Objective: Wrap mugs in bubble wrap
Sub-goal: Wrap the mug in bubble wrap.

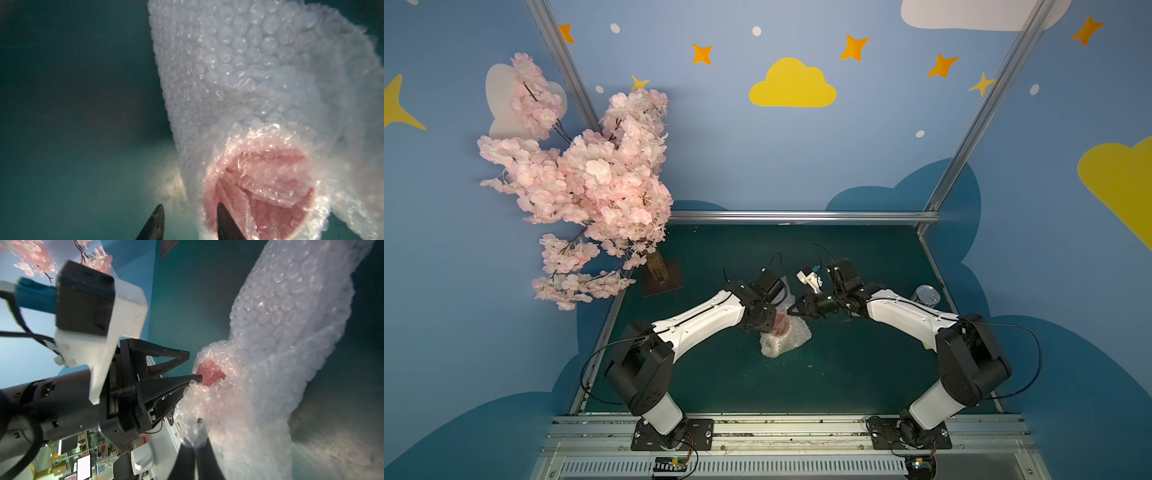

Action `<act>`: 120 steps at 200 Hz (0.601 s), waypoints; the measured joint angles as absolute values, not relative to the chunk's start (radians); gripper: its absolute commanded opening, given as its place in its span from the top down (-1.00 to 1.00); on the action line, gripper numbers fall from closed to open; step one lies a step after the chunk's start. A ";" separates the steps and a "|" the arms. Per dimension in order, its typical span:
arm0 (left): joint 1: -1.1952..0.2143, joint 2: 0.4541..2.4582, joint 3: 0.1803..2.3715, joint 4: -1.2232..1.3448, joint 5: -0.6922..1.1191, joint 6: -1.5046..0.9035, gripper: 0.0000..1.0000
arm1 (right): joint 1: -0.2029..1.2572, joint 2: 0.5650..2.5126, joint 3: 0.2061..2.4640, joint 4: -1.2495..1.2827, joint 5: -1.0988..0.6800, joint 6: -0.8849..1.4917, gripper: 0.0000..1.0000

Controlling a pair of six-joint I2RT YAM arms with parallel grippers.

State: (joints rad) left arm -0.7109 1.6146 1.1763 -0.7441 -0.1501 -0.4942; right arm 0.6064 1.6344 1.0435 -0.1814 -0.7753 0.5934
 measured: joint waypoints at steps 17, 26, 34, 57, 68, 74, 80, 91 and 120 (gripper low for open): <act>-0.707 1.601 1.156 -0.719 -0.139 -0.505 0.20 | 0.641 1.663 1.077 -0.215 -0.751 0.578 1.00; -0.704 1.588 1.142 -0.708 -0.131 -0.510 0.20 | 0.659 1.675 1.090 -0.233 -0.735 0.570 1.00; -0.698 1.572 1.127 -0.699 -0.125 -0.516 0.20 | 0.675 1.687 1.103 -0.254 -0.719 0.566 1.00; -0.675 1.528 1.098 -0.689 -0.119 -0.527 0.19 | 0.712 1.728 1.155 -0.322 -0.661 0.550 0.70; -0.665 1.509 1.092 -0.687 -0.120 -0.530 0.18 | 0.722 1.742 1.176 -0.353 -0.628 0.542 0.52; -0.661 1.499 1.089 -0.685 -0.120 -0.532 0.18 | 0.725 1.746 1.185 -0.372 -0.611 0.540 0.42; -0.655 1.486 1.086 -0.685 -0.120 -0.532 0.18 | 0.730 1.748 1.193 -0.388 -0.596 0.537 0.35; -0.643 1.465 1.082 -0.683 -0.119 -0.536 0.18 | 0.736 1.750 1.208 -0.417 -0.568 0.537 0.26; -0.616 1.435 1.082 -0.680 -0.119 -0.542 0.19 | 0.759 1.770 1.272 -0.498 -0.511 0.508 0.14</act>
State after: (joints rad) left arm -0.6163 1.4345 1.0821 -0.6796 -0.1192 -0.5415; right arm 0.7586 1.7699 1.2716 -0.4980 -0.5106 0.5079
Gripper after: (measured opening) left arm 0.408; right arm 0.419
